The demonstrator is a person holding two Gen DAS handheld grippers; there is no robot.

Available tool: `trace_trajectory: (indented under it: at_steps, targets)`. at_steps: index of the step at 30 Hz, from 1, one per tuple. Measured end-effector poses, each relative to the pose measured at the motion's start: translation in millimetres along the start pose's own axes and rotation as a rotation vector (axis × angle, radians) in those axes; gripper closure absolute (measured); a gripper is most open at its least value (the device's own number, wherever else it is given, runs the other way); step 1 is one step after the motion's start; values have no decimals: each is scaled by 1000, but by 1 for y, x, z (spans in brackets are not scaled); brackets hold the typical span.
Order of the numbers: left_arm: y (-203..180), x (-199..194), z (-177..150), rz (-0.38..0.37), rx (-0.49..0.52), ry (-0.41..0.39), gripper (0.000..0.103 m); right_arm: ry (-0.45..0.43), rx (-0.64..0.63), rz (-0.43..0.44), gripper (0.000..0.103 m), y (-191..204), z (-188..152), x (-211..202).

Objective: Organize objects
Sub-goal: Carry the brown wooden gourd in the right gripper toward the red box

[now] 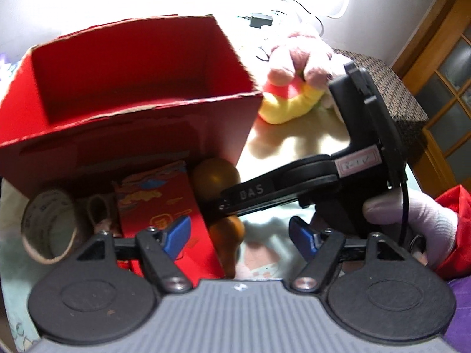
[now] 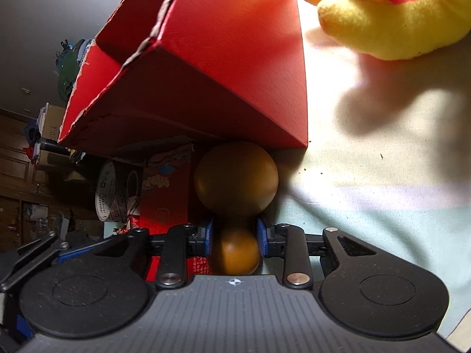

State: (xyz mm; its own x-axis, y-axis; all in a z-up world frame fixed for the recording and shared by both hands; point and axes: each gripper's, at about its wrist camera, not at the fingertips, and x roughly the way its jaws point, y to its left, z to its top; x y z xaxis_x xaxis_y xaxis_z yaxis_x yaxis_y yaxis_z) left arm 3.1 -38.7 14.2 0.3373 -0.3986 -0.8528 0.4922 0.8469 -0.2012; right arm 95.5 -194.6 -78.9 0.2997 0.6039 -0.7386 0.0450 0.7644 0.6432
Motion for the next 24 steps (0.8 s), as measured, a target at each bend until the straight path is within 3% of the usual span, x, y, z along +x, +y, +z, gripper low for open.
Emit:
trace_trajectory:
  at_steps: [8,16,24]
  targets:
    - [-4,30,1,-49,34,64,33,-30,29,-1,73,-18,-5,-27]
    - [-11,47,3,-111,60,107,48,-92,59,-11,72,-38,-16,-68]
    - [-27,36,7,-163,121,65,52,-184,71,-7,73,-48,-33,-107]
